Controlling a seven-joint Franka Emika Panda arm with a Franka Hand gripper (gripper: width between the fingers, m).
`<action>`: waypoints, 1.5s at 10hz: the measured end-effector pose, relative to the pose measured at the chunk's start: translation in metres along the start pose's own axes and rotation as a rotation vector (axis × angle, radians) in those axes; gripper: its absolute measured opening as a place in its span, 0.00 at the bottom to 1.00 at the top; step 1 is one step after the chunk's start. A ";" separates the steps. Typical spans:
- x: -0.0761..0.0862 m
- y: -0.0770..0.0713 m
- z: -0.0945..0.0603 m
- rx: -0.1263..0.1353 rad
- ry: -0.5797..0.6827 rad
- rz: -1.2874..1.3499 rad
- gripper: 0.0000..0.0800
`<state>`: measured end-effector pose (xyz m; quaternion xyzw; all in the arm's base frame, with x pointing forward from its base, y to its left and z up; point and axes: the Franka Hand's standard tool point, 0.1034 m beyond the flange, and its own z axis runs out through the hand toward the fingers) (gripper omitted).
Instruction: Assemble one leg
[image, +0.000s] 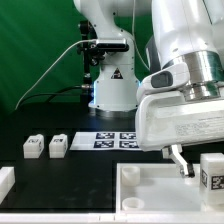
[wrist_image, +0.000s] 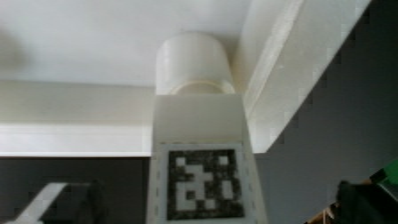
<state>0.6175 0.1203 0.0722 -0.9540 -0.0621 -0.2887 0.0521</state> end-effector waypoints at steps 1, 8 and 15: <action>-0.002 0.001 -0.001 0.013 -0.087 0.011 0.81; 0.006 0.005 -0.011 0.032 -0.216 0.039 0.81; -0.021 -0.001 -0.013 0.062 -0.417 0.076 0.81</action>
Offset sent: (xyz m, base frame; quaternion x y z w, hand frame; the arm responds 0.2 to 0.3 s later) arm 0.0291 -0.0135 0.0079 -0.0328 -0.3708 0.0037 0.9281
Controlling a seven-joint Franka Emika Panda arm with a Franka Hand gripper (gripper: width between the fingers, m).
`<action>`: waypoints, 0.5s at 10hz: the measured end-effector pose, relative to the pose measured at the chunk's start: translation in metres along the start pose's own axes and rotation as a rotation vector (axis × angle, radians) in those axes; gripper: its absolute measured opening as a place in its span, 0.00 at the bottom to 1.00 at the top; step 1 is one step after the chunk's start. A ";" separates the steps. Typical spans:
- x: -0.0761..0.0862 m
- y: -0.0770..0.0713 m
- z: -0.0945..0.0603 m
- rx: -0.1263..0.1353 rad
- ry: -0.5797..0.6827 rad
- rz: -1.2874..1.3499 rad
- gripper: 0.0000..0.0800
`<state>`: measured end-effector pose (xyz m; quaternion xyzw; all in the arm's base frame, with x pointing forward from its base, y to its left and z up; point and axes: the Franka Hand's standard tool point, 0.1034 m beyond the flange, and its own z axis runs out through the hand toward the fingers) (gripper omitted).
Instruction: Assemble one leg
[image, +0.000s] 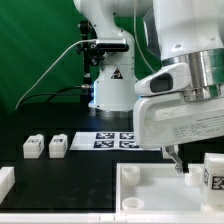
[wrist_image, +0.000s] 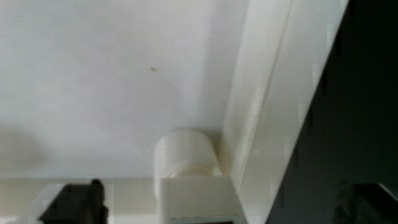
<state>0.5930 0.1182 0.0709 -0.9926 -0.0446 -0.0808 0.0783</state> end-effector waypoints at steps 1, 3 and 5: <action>0.019 0.000 -0.013 0.003 0.017 0.036 0.81; 0.028 -0.003 -0.017 0.014 -0.028 0.075 0.81; 0.035 0.000 -0.013 0.015 -0.038 0.094 0.81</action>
Offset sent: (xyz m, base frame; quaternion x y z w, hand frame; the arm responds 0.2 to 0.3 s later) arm 0.0264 -0.0090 0.0021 -0.0305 -0.0485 0.0486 0.9972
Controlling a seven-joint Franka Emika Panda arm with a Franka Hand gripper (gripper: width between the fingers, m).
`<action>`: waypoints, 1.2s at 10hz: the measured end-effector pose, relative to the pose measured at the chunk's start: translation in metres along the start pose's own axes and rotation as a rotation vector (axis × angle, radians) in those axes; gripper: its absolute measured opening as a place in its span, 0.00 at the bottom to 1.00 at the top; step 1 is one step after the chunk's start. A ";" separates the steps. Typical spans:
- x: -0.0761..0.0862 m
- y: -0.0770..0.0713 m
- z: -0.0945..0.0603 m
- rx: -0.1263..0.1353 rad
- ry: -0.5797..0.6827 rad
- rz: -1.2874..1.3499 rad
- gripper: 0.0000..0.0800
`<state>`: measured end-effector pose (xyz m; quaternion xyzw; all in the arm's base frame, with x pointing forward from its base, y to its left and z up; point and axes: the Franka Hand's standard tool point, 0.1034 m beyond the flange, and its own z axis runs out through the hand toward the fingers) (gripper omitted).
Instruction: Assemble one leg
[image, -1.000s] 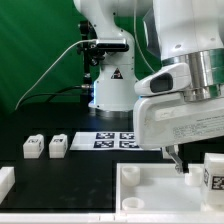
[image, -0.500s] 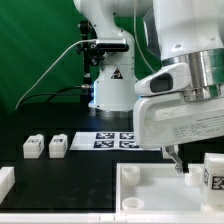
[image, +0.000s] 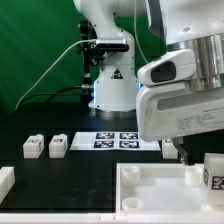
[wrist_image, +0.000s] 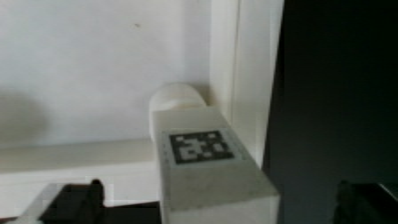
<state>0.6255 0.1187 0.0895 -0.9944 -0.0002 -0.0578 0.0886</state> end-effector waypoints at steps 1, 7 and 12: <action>-0.002 0.001 0.004 0.000 -0.014 0.019 0.81; -0.004 0.001 0.006 0.001 -0.028 0.044 0.45; -0.001 0.003 0.006 0.013 -0.015 0.470 0.38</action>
Offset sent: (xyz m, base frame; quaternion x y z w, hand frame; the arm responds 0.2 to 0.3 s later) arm 0.0000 0.0000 0.0000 0.0000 0.0000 0.0000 1.0000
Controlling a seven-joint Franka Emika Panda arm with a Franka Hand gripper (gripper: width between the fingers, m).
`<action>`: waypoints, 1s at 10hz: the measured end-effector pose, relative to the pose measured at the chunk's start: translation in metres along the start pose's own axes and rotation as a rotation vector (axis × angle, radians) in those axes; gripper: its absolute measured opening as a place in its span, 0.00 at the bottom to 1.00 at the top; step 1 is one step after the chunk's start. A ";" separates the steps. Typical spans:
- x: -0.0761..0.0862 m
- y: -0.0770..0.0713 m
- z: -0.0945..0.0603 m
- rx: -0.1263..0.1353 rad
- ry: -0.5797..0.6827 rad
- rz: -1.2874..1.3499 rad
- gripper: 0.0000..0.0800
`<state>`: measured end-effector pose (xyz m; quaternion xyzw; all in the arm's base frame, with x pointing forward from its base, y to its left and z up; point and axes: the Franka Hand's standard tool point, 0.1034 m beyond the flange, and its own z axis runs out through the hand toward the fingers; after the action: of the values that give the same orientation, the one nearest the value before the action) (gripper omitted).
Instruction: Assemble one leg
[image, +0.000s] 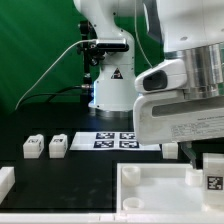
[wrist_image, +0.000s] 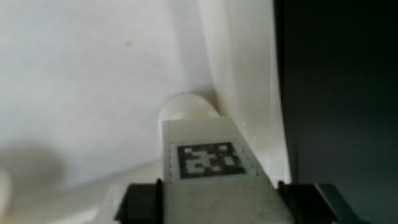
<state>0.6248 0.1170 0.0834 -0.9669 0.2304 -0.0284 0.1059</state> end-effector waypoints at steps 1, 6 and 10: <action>0.001 0.000 0.000 0.012 0.008 0.208 0.38; -0.001 -0.002 0.002 0.087 -0.056 0.886 0.38; -0.003 -0.001 0.003 0.080 -0.052 0.730 0.77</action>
Offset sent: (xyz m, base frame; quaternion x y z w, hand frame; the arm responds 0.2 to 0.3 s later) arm 0.0079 -0.0012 -0.0028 0.0558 -0.0220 0.3994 0.9148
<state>0.6231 0.1194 0.0807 -0.8164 0.5563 0.0267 0.1528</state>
